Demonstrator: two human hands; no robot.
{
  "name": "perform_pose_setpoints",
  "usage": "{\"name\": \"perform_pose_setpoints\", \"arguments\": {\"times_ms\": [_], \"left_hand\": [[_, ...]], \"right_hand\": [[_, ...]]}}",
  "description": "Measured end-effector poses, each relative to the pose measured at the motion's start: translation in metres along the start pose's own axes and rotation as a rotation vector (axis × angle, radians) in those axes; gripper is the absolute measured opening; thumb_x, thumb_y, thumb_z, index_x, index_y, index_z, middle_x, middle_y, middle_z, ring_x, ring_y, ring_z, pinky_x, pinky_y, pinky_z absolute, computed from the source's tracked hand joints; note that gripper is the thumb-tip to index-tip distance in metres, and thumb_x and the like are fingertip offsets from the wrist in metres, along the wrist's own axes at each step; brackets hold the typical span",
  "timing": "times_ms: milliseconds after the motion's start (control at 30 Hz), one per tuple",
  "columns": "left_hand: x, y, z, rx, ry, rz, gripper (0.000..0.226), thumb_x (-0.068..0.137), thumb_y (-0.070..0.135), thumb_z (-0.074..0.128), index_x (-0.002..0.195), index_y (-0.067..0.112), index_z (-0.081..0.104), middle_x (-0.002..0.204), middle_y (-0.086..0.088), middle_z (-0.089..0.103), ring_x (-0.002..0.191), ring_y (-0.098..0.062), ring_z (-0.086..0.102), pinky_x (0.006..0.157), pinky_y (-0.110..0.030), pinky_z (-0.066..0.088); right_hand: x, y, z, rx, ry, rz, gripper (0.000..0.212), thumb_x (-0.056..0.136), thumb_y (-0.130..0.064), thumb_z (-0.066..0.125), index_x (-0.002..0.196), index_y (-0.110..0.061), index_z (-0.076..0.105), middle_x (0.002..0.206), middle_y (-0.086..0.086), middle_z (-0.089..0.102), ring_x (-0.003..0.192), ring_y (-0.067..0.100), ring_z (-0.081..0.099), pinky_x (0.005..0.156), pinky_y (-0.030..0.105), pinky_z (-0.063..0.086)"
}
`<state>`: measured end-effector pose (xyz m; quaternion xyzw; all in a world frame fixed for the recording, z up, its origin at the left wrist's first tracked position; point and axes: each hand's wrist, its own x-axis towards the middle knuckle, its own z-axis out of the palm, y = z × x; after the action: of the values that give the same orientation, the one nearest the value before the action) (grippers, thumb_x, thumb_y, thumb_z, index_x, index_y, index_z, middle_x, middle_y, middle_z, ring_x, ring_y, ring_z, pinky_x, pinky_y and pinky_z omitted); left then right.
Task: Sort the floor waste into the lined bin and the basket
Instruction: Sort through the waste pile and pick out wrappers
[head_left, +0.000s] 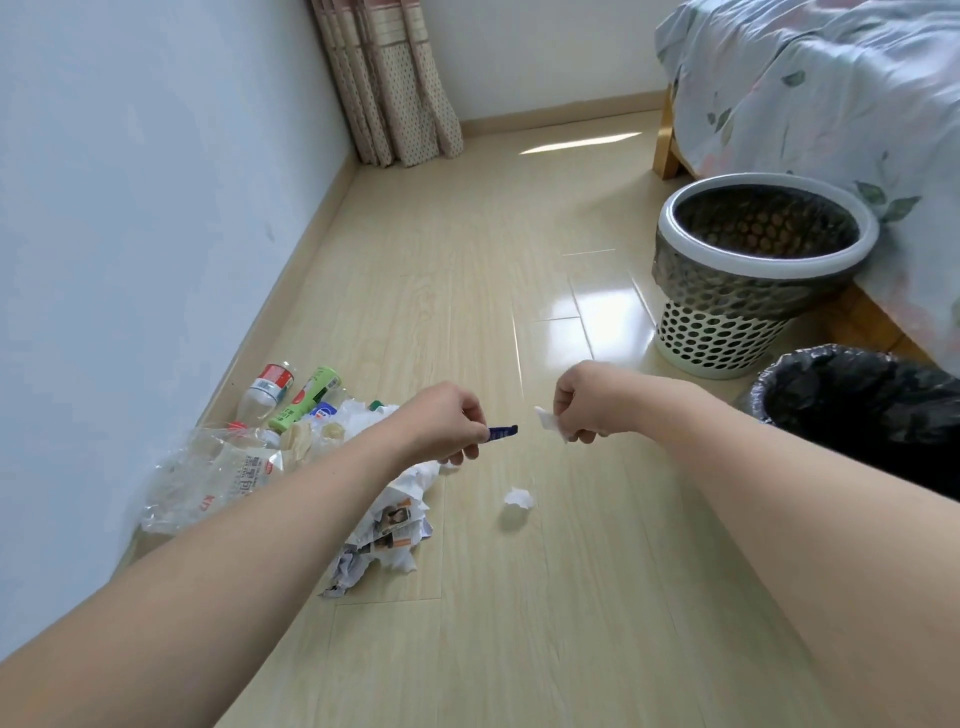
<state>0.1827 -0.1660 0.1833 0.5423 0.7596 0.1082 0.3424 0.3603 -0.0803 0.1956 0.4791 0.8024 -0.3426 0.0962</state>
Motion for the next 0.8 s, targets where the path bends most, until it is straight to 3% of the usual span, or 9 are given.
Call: {"name": "perform_pose_setpoints", "arguments": {"times_ms": [100,300,400,467,567,700,800], "left_hand": [[0.021,0.065,0.025,-0.118,0.018,0.098,0.008,0.085,0.013,0.057,0.083,0.011,0.065,0.068,0.0,0.069,0.052,-0.011,0.055,0.049,-0.021,0.042],[0.053,0.196,0.105,-0.175,0.004,0.285,0.017,0.083,0.007,0.052,0.078,0.01,0.068,0.073,-0.006,0.068,0.06,-0.016,0.057,0.053,-0.022,0.044],[0.057,0.239,0.142,-0.095,-0.022,0.319,0.023,0.081,0.007,0.049,0.079,0.006,0.072,0.075,-0.01,0.07,0.07,-0.023,0.067,0.059,-0.029,0.053],[0.059,0.25,0.153,-0.034,-0.068,0.323,0.026,0.081,0.009,0.047,0.086,0.003,0.071,0.081,-0.015,0.072,0.077,-0.027,0.07,0.064,-0.033,0.057],[0.068,0.235,0.135,-0.026,-0.042,0.304,0.026,0.084,0.011,0.044,0.09,0.005,0.069,0.086,-0.014,0.071,0.078,-0.027,0.07,0.062,-0.033,0.056],[0.085,0.149,0.078,-0.012,0.087,0.136,0.026,0.081,0.01,0.043,0.09,-0.001,0.065,0.09,-0.019,0.071,0.068,-0.026,0.062,0.06,-0.029,0.046],[0.08,0.05,0.049,0.022,0.127,-0.041,0.024,0.08,0.012,0.043,0.087,0.003,0.065,0.087,-0.014,0.072,0.064,-0.023,0.058,0.062,-0.032,0.05]], "right_hand": [[-0.023,0.055,-0.039,-0.081,0.132,0.093,0.014,0.081,-0.009,0.059,0.092,-0.011,0.067,0.084,0.005,0.072,0.081,0.022,0.067,0.081,0.034,0.057],[-0.079,0.181,-0.077,-0.108,0.351,0.352,0.019,0.088,-0.01,0.056,0.102,-0.006,0.068,0.1,0.012,0.069,0.09,0.027,0.066,0.081,0.035,0.057],[-0.096,0.226,-0.072,-0.084,0.372,0.451,0.014,0.083,-0.008,0.052,0.083,-0.007,0.066,0.083,0.011,0.066,0.076,0.028,0.063,0.066,0.03,0.054],[-0.096,0.243,-0.065,-0.08,0.348,0.485,0.014,0.08,-0.005,0.048,0.071,-0.01,0.057,0.072,0.009,0.059,0.067,0.026,0.057,0.054,0.026,0.045],[-0.085,0.24,-0.064,-0.078,0.426,0.443,0.017,0.086,-0.01,0.048,0.091,-0.009,0.065,0.089,0.007,0.066,0.078,0.025,0.061,0.066,0.028,0.049],[-0.042,0.177,-0.055,-0.123,0.602,0.158,0.027,0.091,-0.014,0.045,0.113,-0.011,0.061,0.113,0.007,0.06,0.102,0.027,0.058,0.09,0.039,0.049],[0.014,0.105,-0.009,-0.118,0.428,-0.088,0.033,0.091,-0.015,0.044,0.123,-0.015,0.055,0.121,0.005,0.054,0.109,0.025,0.055,0.092,0.037,0.047]]}}
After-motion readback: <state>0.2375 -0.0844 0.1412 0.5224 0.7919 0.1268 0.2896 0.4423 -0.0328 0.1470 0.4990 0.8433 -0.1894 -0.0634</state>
